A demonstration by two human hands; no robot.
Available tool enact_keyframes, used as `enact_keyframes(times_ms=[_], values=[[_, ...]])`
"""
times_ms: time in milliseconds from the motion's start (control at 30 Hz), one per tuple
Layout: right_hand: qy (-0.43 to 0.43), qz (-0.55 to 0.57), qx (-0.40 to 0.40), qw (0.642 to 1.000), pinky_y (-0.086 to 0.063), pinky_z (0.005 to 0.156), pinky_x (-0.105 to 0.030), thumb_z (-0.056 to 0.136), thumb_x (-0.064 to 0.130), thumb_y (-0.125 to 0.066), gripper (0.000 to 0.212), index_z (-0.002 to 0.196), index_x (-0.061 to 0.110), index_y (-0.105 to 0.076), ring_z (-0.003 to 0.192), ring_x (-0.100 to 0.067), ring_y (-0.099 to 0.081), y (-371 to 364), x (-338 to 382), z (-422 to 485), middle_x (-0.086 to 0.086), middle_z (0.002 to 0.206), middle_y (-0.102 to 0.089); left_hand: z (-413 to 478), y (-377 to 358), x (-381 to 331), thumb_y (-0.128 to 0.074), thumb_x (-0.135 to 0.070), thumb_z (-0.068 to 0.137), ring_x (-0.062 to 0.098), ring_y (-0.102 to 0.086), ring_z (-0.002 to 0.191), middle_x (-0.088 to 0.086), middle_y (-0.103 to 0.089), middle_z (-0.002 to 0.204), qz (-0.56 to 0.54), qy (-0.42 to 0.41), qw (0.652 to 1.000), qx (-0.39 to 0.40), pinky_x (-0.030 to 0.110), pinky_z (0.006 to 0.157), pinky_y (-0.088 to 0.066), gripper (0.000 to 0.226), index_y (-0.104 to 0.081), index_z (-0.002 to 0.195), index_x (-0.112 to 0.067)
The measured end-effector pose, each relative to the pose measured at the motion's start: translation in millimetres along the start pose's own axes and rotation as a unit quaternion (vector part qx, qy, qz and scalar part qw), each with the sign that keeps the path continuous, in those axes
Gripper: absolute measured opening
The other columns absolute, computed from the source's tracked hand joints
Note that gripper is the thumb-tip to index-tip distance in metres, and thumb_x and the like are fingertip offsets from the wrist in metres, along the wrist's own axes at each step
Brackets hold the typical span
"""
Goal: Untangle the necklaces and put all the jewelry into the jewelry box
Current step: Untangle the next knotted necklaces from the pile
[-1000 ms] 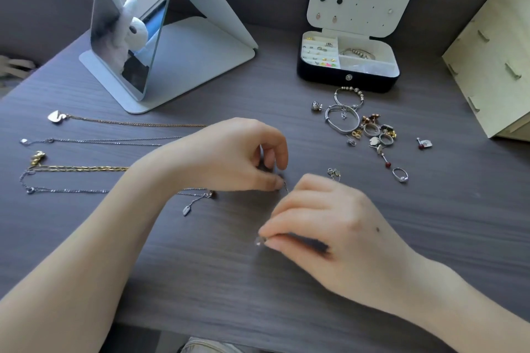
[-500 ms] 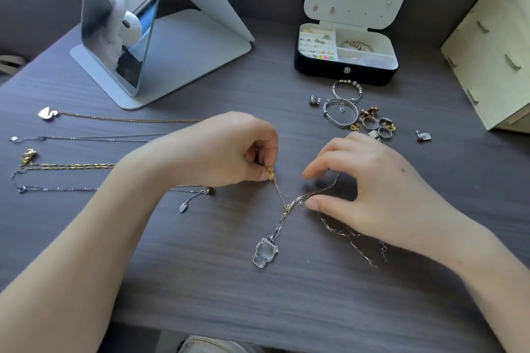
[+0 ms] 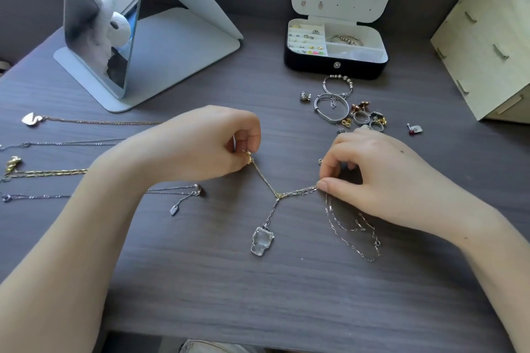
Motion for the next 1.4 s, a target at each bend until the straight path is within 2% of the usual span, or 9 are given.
enact_keyframes(times_ms=[133, 333, 467, 600, 767, 867, 1100, 1300, 1400], values=[[-0.022, -0.008, 0.007, 1.0, -0.034, 0.073, -0.022, 0.079, 0.032, -0.066, 0.019, 0.067, 0.036, -0.052, 0.078, -0.002, -0.045, 5.0, -7.1, -0.4, 0.017, 0.074, -0.053, 0.0, -1.3, 1.0, -0.061, -0.013, 0.081, -0.004, -0.05, 0.07, -0.035, -0.054, 0.076, 0.004, 0.0, 1.0, -0.004, 0.01, 0.059, -0.036, 0.023, -0.052, 0.074, -0.033], [-0.039, -0.059, -0.014, 0.997, -0.031, 0.071, -0.025, 0.081, 0.023, -0.065, 0.013, 0.073, 0.03, -0.06, 0.078, -0.007, -0.042, 12.1, -16.7, -1.5, 0.014, 0.074, -0.055, 2.0, -6.4, 3.1, -0.064, -0.017, 0.081, 0.005, -0.052, 0.078, -0.016, -0.054, 0.081, 0.044, -0.021, 0.998, -0.032, 0.025, 0.072, -0.041, 0.024, -0.052, 0.078, -0.038], [-0.02, -0.043, -0.075, 0.996, -0.032, 0.069, -0.021, 0.08, 0.026, -0.065, 0.003, 0.077, 0.026, -0.064, 0.076, -0.008, -0.04, 11.5, -13.3, -0.6, 0.013, 0.076, -0.056, 0.7, -10.4, -13.3, -0.056, -0.042, 0.074, 0.006, -0.048, 0.082, -0.016, -0.047, 0.085, 0.036, -0.04, 0.994, -0.099, 0.021, 0.071, -0.037, 0.012, -0.057, 0.085, -0.038], [0.021, 0.016, -0.062, 0.998, -0.032, 0.071, -0.022, 0.074, 0.035, -0.061, 0.014, 0.081, 0.025, -0.067, 0.076, -0.009, -0.043, 1.5, -0.6, 0.4, 0.011, 0.077, -0.058, -3.7, -26.9, -37.1, -0.05, -0.057, 0.067, 0.003, -0.051, 0.071, -0.016, -0.051, 0.075, -0.015, -0.057, 0.997, -0.057, 0.02, 0.063, -0.041, 0.024, -0.057, 0.071, -0.034], [0.02, 0.003, -0.036, 0.999, -0.03, 0.068, -0.026, 0.076, 0.032, -0.056, 0.014, 0.076, 0.022, -0.066, 0.075, -0.013, -0.041, -8.1, 2.1, 2.6, 0.01, 0.076, -0.054, -4.1, -40.6, -43.9, -0.054, -0.04, 0.072, 0.006, -0.046, 0.062, -0.015, -0.048, 0.067, 0.021, -0.04, 0.997, -0.057, 0.011, 0.059, -0.032, 0.011, -0.051, 0.065, -0.033], [0.013, -0.003, -0.036, 0.999, -0.026, 0.067, -0.025, 0.077, 0.031, -0.053, 0.016, 0.074, 0.021, -0.065, 0.075, -0.013, -0.039, -8.9, 0.8, 3.5, 0.012, 0.075, -0.049, -3.5, -40.3, -42.2, -0.06, -0.032, 0.08, 0.004, -0.046, 0.064, -0.014, -0.049, 0.069, 0.021, -0.037, 0.997, -0.06, 0.012, 0.059, -0.033, 0.017, -0.051, 0.066, -0.032], [0.035, -0.016, -0.044, 0.998, -0.038, 0.066, -0.033, 0.078, 0.026, -0.054, 0.012, 0.072, 0.02, -0.062, 0.072, -0.016, -0.04, -13.1, -0.7, 3.4, 0.011, 0.073, -0.046, -3.9, -31.8, -36.6, -0.055, -0.031, 0.087, 0.009, -0.047, 0.075, -0.013, -0.05, 0.078, 0.054, -0.035, 0.997, -0.05, 0.014, 0.064, -0.034, 0.013, -0.051, 0.075, -0.032], [0.032, 0.054, -0.058, 0.996, -0.029, 0.069, -0.024, 0.085, 0.022, -0.048, 0.01, 0.08, 0.018, -0.055, 0.076, -0.01, -0.036, -5.7, -0.4, 2.3, 0.012, 0.074, -0.048, -4.3, -27.0, -37.0, -0.051, -0.023, 0.091, -0.006, -0.048, 0.069, -0.015, -0.056, 0.071, -0.057, 0.011, 0.997, -0.044, 0.01, 0.062, -0.035, 0.019, -0.044, 0.074, -0.028], [0.002, 0.127, -0.029, 0.991, -0.034, 0.072, -0.015, 0.092, 0.013, -0.049, 0.011, 0.082, 0.019, -0.052, 0.077, -0.005, -0.043, -1.0, 0.8, 0.5, 0.01, 0.074, -0.058, -3.8, -28.7, -37.5, -0.053, -0.015, 0.091, 0.0, -0.052, 0.062, -0.016, -0.063, 0.072, -0.123, 0.026, 0.991, -0.035, 0.011, 0.057, -0.037, 0.022, -0.047, 0.075, -0.027]])
Point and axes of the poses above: each hand's wrist, its own z-axis towards the middle knuckle, its own y-axis out of the back of the hand, x = y × z, the point moved 1 cm from there along z, towards the middle knuckle
